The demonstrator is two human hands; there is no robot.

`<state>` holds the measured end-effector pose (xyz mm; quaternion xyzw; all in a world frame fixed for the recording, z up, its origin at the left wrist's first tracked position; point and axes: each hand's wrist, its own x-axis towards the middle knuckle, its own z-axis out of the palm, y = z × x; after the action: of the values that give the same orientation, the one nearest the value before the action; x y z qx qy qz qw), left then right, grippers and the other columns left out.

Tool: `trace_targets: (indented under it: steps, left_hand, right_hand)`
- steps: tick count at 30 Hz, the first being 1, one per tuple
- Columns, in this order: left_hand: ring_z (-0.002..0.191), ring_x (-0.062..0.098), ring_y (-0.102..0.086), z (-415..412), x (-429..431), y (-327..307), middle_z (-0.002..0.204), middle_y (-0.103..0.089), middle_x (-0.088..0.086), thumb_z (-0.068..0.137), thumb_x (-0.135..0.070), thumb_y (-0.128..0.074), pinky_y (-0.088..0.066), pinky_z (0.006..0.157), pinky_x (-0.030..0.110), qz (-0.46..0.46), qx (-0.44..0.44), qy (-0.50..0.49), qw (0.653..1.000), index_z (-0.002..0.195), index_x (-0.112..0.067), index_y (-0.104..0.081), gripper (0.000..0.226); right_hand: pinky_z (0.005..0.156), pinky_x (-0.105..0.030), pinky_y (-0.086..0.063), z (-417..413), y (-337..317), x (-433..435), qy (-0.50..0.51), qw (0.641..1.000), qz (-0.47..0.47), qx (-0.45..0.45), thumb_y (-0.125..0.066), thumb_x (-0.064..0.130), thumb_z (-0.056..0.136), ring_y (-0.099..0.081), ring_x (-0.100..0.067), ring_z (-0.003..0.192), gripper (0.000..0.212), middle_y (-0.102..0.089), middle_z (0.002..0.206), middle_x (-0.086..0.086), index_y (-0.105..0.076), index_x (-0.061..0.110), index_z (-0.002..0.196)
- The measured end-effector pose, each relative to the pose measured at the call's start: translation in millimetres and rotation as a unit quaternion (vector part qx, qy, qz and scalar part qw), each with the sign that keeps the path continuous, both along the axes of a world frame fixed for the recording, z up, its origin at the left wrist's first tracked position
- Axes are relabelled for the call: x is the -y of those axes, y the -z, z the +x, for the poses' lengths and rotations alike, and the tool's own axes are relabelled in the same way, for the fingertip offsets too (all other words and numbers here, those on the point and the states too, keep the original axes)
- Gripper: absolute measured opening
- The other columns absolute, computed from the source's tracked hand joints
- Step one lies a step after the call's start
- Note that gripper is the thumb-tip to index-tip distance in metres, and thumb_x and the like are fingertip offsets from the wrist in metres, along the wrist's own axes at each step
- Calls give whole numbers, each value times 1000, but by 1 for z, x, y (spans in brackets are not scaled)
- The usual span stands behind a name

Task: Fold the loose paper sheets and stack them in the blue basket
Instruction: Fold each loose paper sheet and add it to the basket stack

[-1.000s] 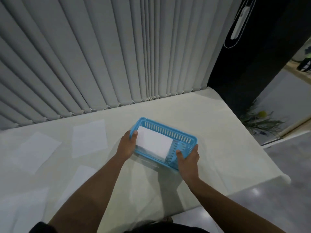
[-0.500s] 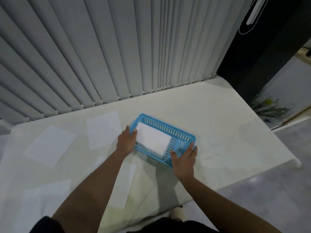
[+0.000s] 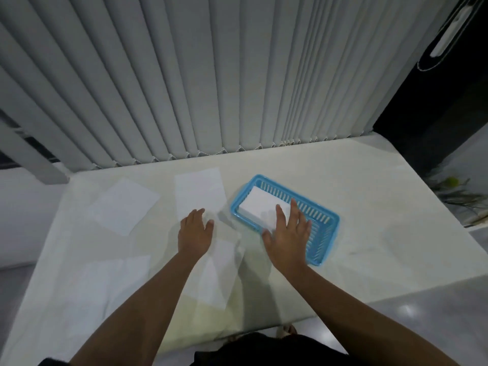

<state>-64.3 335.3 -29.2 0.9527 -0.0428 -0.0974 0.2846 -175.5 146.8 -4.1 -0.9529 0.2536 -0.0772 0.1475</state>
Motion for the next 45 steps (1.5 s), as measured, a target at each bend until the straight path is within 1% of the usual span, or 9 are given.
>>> trace_targets:
  steps: [7,11,14,21,27,30,33,38,45]
  left_hand:
    - [128,29,-42,-38,-70,5,137,-47,9,93,-26,-51,-41,101,44,41,-51,-103,992,137,-17,-42,45]
    - [124,27,-47,-65,-81,12,134,-48,7,91,-28,-53,-44,97,41,59,-76,-139,986,137,-18,-40,48]
    - [120,26,-48,-77,-79,16,133,-47,7,90,-28,-54,-47,94,39,73,-85,-155,982,136,-18,-39,49]
    - [106,24,-60,-72,-77,21,118,-58,3,87,-15,-50,-49,84,33,9,-129,-205,970,121,-18,-50,34]
    - [95,19,-59,-61,-89,18,99,-59,-1,85,-16,-47,-49,77,28,23,-119,-121,985,90,-20,-63,18]
    - [88,18,-58,-62,-92,16,93,-58,-2,85,-18,-48,-47,72,28,10,-95,-87,992,88,-19,-57,10]
    - [79,23,-58,-64,-93,11,86,-59,1,86,-13,-46,-42,64,31,-9,-86,-91,992,90,-17,-48,7]
    - [88,18,-58,-65,-97,0,100,-63,-2,88,-17,-50,-47,72,28,-39,-36,-115,992,117,-22,-48,30]
    - [97,15,-57,-84,-92,12,103,-63,-4,88,-36,-56,-48,82,29,-40,-23,16,999,98,-21,-64,19]
  right_hand:
    - [110,-54,-17,36,8,-49,-213,971,-96,-55,-69,32,72,-45,-37,129,54,-46,146,-14,-62,16,124]
    - [117,-49,-5,58,13,-71,-359,919,-102,-129,-48,31,89,-19,-33,144,54,-20,160,-7,-42,20,142]
    - [119,-46,-3,75,19,-84,-430,880,-93,-181,-42,27,93,-10,-31,146,57,-13,161,-4,-31,21,148]
    - [118,-45,-13,108,32,-106,-498,827,-101,-240,-39,18,93,-17,-32,143,61,-14,161,-5,-21,22,151]
    - [115,-45,-20,128,32,-116,-520,803,-111,-269,-39,20,92,-22,-33,140,61,-17,160,-7,-22,24,150]
    - [110,-43,-28,132,29,-121,-525,808,-96,-251,-42,21,93,-32,-32,134,49,-31,154,-7,-41,21,141]
    - [94,-38,-38,134,20,-123,-523,826,-99,-187,-42,19,92,-50,-27,110,31,-58,126,-6,-62,17,116]
    - [93,-35,-36,128,6,-112,-502,852,-79,-126,-41,23,96,-54,-22,102,29,-68,107,0,-66,21,110]
    - [96,-33,-36,80,1,-83,-480,867,-66,-117,-45,20,95,-55,-19,104,30,-70,109,2,-69,23,112]
